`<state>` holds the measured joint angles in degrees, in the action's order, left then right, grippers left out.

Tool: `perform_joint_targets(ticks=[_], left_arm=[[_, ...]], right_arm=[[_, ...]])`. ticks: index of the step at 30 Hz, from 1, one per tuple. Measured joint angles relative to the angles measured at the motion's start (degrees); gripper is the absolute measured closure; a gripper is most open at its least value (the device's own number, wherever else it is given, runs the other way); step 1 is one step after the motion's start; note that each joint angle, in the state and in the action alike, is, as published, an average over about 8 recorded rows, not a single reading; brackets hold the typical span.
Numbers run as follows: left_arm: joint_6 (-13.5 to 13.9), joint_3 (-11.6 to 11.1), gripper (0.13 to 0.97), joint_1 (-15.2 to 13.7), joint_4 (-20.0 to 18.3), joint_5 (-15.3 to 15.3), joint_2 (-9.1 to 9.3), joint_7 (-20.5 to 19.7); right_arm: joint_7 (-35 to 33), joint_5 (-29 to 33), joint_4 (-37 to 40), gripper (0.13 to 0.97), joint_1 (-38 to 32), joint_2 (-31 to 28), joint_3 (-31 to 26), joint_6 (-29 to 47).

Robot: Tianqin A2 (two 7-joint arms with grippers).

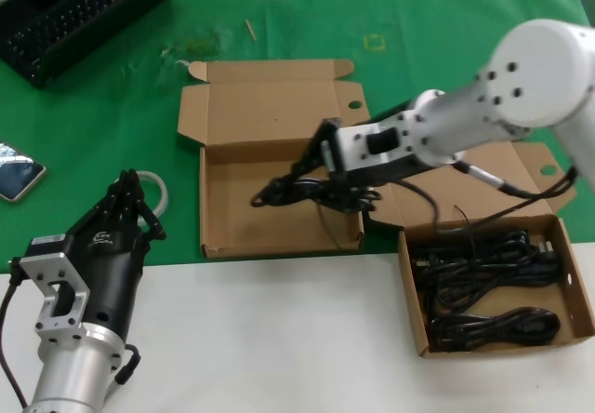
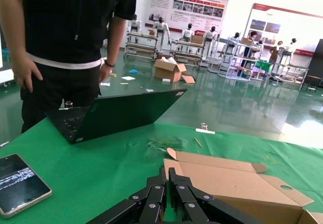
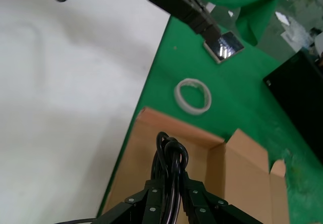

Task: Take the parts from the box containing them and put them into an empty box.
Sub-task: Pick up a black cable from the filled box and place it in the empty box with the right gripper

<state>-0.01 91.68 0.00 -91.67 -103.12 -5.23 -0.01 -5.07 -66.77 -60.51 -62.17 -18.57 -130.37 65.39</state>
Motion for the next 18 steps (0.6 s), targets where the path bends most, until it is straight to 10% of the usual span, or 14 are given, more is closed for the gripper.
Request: perform_joint_targets(ticks=[18], left_arm=[[0.0,0.0,0.941,0.0,0.0,0.0,0.0,0.0]], right_arm=[[-11.21,1.34,17.71,0.905,-1.33,11.87,-2.24,-12.07]])
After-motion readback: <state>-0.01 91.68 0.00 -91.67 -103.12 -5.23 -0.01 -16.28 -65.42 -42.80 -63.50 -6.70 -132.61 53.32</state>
